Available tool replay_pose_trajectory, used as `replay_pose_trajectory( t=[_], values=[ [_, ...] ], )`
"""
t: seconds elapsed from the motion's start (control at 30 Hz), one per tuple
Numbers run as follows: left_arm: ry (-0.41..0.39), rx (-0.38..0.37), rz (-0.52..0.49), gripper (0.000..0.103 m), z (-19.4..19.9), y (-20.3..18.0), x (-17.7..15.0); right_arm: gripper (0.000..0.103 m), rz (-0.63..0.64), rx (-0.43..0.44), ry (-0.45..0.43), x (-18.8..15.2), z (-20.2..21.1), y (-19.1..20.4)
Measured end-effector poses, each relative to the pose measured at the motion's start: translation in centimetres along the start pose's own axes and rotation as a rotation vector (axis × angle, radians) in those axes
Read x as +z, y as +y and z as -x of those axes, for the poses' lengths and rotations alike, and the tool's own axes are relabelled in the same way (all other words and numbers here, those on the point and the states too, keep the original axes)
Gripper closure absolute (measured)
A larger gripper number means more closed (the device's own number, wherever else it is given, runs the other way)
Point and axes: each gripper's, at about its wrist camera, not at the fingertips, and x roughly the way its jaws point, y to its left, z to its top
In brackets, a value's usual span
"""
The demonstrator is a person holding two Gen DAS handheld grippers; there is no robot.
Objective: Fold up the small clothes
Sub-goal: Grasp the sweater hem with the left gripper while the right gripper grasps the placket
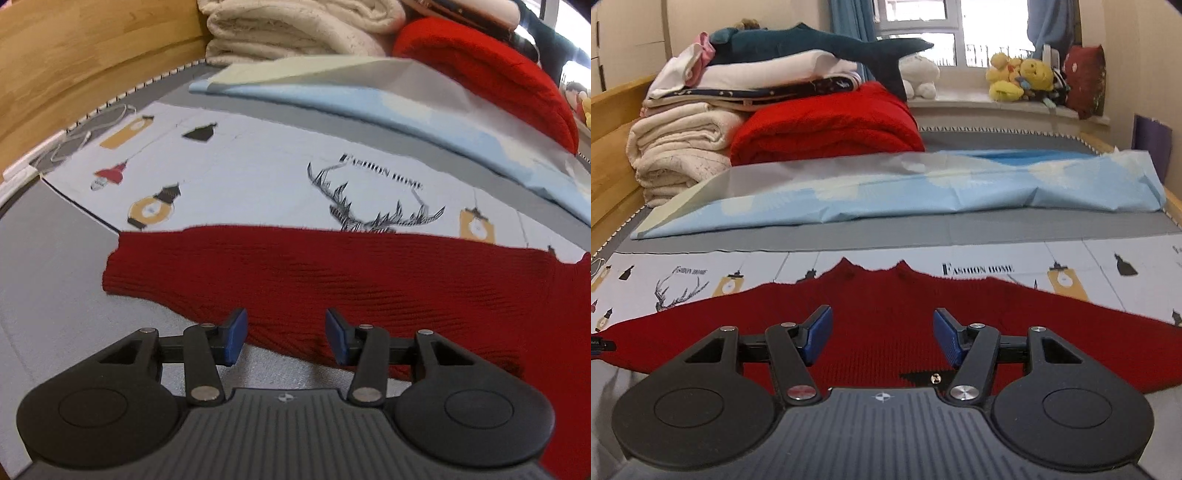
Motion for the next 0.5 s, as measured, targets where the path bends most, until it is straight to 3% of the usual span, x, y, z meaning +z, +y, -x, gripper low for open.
replay_pose_trajectory(
  t=[0.2, 0.37, 0.5],
  values=[
    [0.058, -0.002, 0.102, 0.051, -2.7, 1.9, 0.0, 0.042, -0.014, 0.006, 0.025, -0.1, -1.2, -0.1],
    [0.12, -0.04, 0.229, 0.044, -4.6, 3.9, 0.5, 0.044, -0.002, 0.012, 0.042, -0.5, -2.0, 0.1],
    [0.137, -0.066, 0.371, 0.045, -5.5, 6.1, 0.7, 0.046, 0.003, 0.008, 0.055, -0.7, -2.5, -0.2]
  ],
)
